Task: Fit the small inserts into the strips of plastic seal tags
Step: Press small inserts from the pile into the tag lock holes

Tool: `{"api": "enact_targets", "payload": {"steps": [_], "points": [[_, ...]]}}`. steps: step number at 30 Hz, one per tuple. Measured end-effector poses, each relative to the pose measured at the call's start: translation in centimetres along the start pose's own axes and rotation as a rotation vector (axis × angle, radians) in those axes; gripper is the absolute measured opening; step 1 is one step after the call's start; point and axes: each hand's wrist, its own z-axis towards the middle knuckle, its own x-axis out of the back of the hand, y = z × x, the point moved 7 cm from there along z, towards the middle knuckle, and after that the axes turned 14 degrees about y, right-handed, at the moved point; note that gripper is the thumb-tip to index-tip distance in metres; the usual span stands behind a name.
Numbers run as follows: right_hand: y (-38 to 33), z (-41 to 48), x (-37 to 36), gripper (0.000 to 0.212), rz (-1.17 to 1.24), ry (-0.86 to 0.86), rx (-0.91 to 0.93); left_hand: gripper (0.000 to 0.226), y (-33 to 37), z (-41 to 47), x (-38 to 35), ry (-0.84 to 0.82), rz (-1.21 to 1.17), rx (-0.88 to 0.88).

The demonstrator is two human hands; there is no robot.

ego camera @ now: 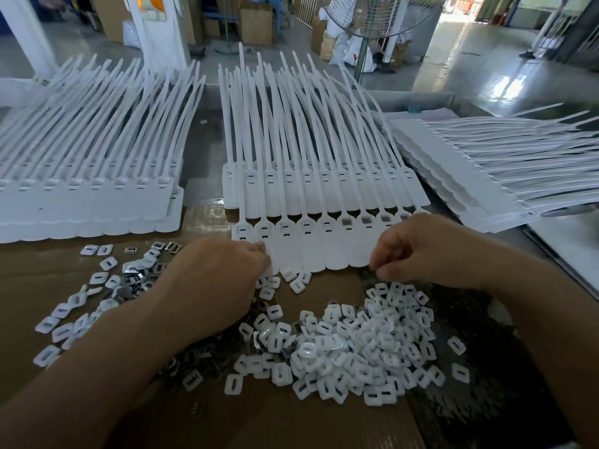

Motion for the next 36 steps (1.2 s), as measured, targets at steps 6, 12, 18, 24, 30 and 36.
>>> {"api": "enact_targets", "payload": {"steps": [6, 12, 18, 24, 30, 36], "points": [[0.1, -0.8, -0.9, 0.016, -0.128, 0.004, -0.002, 0.044, -0.3, -0.3, -0.1, -0.004, -0.005, 0.037], [-0.2, -1.0, -1.4, 0.009, -0.263, -0.013, 0.025, 0.045, -0.4, -0.1, -0.1, 0.0, -0.012, 0.042], [-0.8, -1.9, -2.0, 0.022, -0.312, -0.012, 0.037, 0.045, -0.3, -0.1, 0.1, -0.002, -0.018, 0.03], [-0.8, -1.3, 0.1, 0.018, 0.077, 0.19, -0.056, 0.042, -0.3, -0.1, 0.2, 0.011, -0.024, 0.032], [-0.1, 0.8, 1.1, 0.015, 0.195, 0.313, -0.115, 0.044, -0.1, 0.0, 0.3, 0.01, -0.018, 0.023], [0.1, 2.5, 1.1, 0.012, 0.21, 0.38, -0.147, 0.045, -0.2, -0.1, 0.3, 0.009, -0.01, 0.021]]}}
